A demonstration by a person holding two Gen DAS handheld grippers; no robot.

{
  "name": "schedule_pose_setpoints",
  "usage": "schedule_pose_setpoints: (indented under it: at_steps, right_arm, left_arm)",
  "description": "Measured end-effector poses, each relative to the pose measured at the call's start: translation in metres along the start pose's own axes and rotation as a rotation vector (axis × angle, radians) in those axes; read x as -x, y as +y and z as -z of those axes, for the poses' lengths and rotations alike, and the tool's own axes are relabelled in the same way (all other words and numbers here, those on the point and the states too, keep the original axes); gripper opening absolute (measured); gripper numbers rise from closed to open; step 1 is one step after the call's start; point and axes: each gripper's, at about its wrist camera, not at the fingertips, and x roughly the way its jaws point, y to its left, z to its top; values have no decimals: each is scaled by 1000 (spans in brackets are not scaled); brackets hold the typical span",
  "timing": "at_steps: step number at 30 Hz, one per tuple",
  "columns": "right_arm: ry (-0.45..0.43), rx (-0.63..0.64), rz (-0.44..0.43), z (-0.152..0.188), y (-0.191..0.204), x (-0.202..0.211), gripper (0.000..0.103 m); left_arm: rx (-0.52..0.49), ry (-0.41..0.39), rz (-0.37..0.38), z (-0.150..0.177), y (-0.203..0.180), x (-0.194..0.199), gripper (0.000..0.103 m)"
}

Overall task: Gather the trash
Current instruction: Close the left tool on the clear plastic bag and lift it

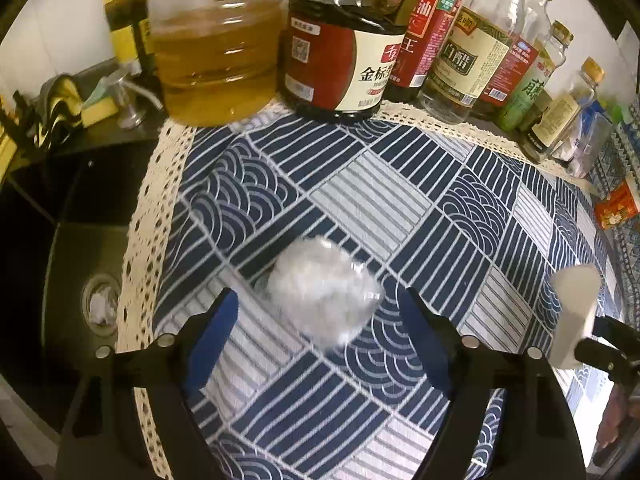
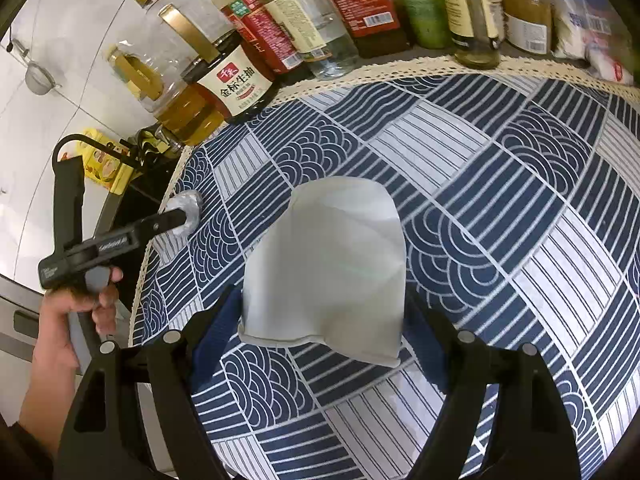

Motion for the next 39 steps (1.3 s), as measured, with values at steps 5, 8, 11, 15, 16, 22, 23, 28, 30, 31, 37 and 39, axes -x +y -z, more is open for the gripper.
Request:
schedule_pose_setpoints:
  at_steps: [5, 8, 11, 15, 16, 22, 23, 28, 30, 31, 37, 39]
  right_arm:
    - [-8, -24, 9, 4, -7, 6, 79]
    - [-12, -26, 15, 6, -8, 10, 79]
    - [-10, -28, 19, 8, -9, 12, 79]
    - [-13, -22, 19, 10, -5, 14, 79]
    - [-14, -20, 18, 11, -3, 15, 79]
    - [-26, -4, 14, 16, 8, 20, 79]
    - [-29, -2, 12, 17, 10, 21, 79]
    - [-39, 15, 15, 25, 20, 27, 79]
    - [-44, 20, 17, 29, 25, 30, 79]
    - [-47, 22, 16, 31, 26, 31, 79]
    - [-71, 37, 20, 45, 43, 42, 79]
    - [-79, 41, 20, 50, 48, 46, 79]
  left_arm:
    - [-14, 19, -2, -6, -1, -15, 62]
    - [-14, 22, 2, -6, -1, -16, 58]
    - [-8, 19, 8, -5, 0, -14, 57]
    - [-3, 7, 12, -2, 1, -7, 57]
    - [-3, 5, 15, 0, 2, -4, 57]
    - [-10, -9, 20, 11, -3, 11, 57]
    - [-5, -11, 26, 14, -3, 15, 57]
    - [-8, -22, 44, 29, -5, 29, 57]
    - [-9, -22, 50, 36, -5, 33, 57]
    - [-11, -23, 53, 39, -5, 35, 57]
    - [-18, -36, 75, 61, -3, 52, 57]
    - [-18, -40, 83, 67, -2, 58, 57]
